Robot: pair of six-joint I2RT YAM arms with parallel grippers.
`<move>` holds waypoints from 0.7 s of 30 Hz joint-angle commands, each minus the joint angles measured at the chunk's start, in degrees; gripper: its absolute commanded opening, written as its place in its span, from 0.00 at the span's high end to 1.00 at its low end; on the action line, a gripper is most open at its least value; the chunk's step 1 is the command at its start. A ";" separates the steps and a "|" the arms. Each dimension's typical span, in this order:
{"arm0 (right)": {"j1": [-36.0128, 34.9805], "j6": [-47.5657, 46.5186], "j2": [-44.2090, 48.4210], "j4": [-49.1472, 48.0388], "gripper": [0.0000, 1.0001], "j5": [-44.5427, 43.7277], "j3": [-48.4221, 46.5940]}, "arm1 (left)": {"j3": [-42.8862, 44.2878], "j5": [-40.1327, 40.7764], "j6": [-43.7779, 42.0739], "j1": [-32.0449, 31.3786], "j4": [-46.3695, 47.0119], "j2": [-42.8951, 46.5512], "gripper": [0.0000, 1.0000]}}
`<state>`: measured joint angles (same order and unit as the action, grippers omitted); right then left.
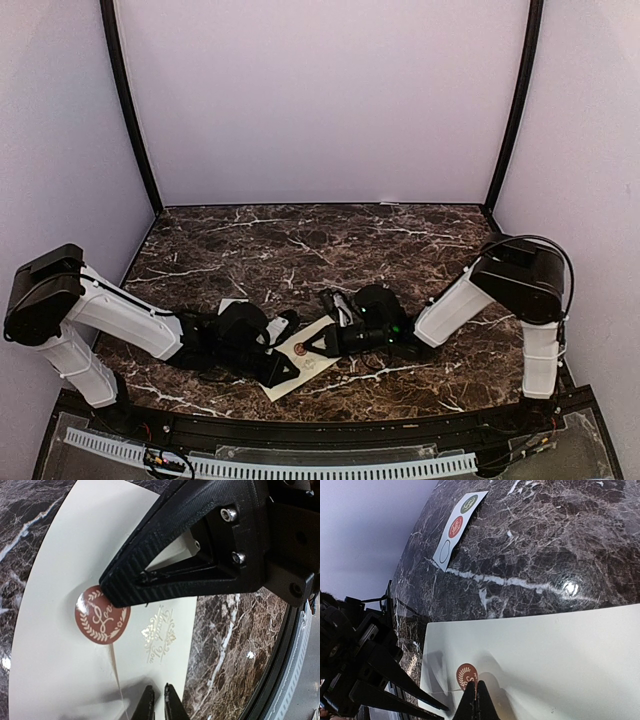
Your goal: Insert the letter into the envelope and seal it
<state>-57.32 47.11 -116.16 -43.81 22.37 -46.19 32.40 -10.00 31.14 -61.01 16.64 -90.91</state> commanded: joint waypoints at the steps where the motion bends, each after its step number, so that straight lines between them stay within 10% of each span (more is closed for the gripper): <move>1: 0.30 0.09 -1.23 -2.17 1.00 -0.45 -0.02 | -1.45 0.07 -0.11 -0.16 -3.98 -0.43 0.91; 21: 0.28 -0.71 -1.86 -0.92 1.00 0.04 -0.04 | 1.64 1.81 0.79 -0.08 -4.16 1.81 0.80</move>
<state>-57.32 47.03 -117.08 -43.77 22.41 -46.19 32.88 -9.78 31.46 -61.01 16.29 -90.83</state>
